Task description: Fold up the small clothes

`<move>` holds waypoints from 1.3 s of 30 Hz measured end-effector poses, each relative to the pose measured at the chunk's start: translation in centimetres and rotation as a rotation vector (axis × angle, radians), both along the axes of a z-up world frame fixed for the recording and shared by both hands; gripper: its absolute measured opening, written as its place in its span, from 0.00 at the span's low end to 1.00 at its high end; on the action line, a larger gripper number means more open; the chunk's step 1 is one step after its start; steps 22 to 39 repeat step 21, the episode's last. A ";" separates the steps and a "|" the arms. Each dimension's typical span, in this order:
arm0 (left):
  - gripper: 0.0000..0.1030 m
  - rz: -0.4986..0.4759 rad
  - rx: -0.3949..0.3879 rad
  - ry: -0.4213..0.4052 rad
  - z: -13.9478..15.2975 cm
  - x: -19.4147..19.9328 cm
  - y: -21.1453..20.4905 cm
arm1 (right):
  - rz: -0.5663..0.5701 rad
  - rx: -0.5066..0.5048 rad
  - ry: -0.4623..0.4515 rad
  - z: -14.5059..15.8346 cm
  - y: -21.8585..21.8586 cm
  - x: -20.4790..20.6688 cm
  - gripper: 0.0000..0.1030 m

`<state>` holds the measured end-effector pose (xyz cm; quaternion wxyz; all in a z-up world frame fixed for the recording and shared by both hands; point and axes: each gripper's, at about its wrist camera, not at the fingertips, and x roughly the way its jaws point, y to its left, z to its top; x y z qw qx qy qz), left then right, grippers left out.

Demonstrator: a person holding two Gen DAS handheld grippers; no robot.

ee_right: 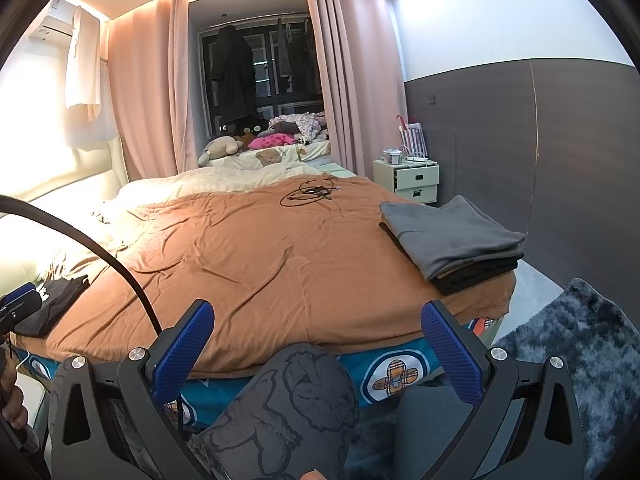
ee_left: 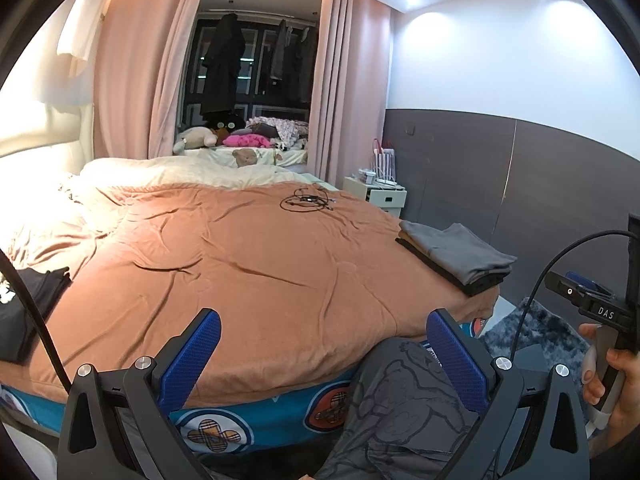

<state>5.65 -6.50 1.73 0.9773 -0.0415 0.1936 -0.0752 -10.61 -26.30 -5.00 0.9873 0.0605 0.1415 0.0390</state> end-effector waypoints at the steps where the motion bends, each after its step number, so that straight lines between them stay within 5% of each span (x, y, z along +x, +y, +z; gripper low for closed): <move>1: 1.00 0.001 -0.001 -0.001 0.1 -0.1 -0.1 | 0.000 0.000 -0.001 0.0 0.1 -0.1 1.00; 39: 1.00 0.001 0.006 -0.014 0.6 -1.0 -1.0 | 0.005 0.009 -0.009 -0.5 -0.6 -0.6 1.00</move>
